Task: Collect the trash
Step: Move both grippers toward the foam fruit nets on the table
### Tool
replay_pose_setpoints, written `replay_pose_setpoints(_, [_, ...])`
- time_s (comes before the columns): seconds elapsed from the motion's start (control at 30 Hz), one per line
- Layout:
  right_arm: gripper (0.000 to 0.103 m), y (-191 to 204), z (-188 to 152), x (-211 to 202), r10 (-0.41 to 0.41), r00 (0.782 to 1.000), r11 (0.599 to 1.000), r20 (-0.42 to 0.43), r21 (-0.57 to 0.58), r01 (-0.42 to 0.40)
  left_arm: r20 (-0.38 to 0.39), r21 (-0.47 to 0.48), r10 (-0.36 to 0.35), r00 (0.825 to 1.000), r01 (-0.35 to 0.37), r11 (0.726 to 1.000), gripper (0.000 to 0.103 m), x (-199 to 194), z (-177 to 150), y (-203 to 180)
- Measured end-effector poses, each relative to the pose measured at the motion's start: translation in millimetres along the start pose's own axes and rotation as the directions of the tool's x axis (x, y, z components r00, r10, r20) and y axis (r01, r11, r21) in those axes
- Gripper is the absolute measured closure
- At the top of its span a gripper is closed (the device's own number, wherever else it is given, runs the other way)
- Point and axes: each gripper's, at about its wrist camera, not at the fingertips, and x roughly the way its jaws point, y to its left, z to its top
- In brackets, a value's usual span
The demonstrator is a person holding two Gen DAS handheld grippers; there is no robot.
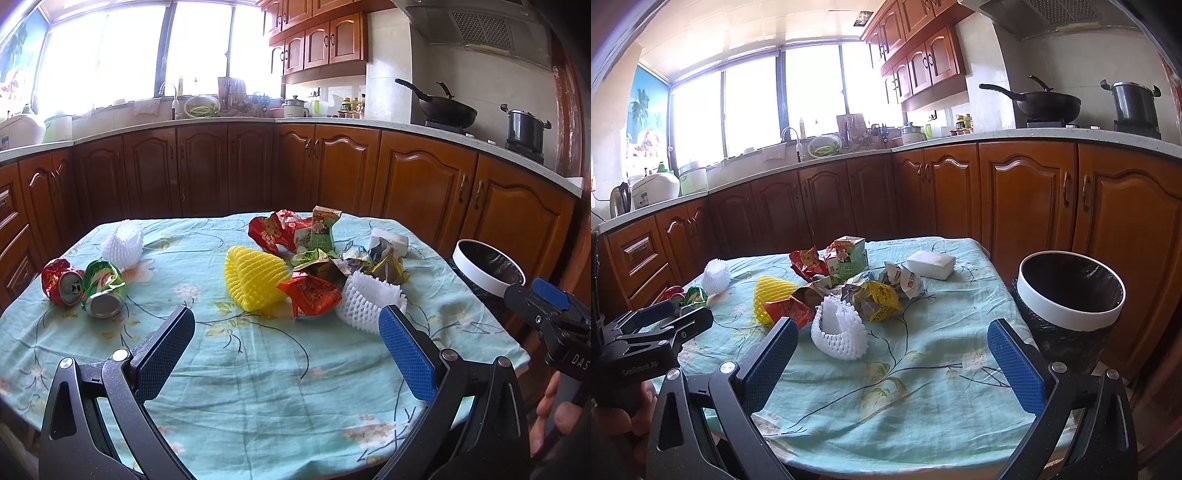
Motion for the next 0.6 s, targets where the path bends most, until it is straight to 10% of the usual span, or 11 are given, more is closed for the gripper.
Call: replay_pose_setpoints(0.6, [0.0, -3.6, -2.7, 16.9, 0.073, 0.995, 0.997, -0.063, 0.035, -0.07, -0.031, -0.019, -0.019, 0.999, 0.019, 1.0, 0.001, 18.8, -0.5, 11.2])
